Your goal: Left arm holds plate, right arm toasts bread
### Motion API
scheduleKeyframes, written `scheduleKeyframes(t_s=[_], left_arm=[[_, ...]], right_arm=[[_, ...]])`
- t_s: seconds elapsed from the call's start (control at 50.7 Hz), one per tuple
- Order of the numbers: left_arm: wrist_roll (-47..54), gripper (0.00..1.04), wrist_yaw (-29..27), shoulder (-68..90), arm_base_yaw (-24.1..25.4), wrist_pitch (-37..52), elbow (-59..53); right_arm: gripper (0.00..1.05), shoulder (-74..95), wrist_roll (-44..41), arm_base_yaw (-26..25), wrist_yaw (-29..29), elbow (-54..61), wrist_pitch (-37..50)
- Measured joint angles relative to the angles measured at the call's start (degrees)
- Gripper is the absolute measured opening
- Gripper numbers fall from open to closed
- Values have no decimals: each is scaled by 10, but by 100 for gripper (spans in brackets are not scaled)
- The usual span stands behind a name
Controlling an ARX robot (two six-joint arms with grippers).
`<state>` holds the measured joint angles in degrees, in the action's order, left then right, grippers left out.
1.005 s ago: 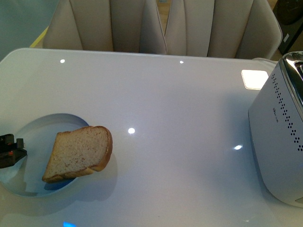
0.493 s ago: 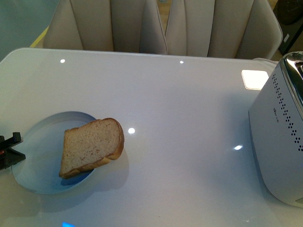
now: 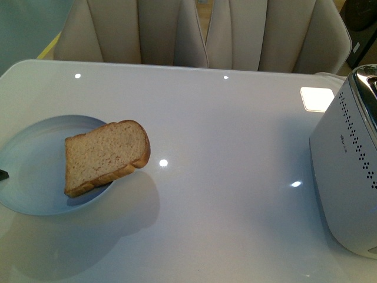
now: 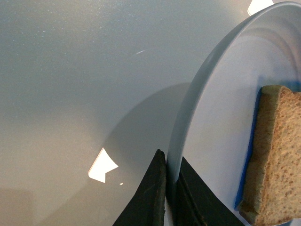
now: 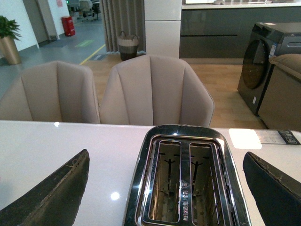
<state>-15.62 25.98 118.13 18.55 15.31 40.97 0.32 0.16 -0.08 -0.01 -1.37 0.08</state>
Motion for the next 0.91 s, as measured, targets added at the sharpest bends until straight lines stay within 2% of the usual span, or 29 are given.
scheduleKeyframes(t_s=[0.138,0.296,0.552,0.907], left_arm=[[-2,3,5,-53,-5,-40,-10],[-16,3,7,-147,-49,-102,-12],[-88,3,-15,-250,-188,-169,30],[-162,3,-55,-297,-369,-192,71]], right_arm=[[96,0,0,0,0,0,0],[96,0,0,0,0,0,0],[96,0,0,0,0,0,0],[96,0,0,0,0,0,0]])
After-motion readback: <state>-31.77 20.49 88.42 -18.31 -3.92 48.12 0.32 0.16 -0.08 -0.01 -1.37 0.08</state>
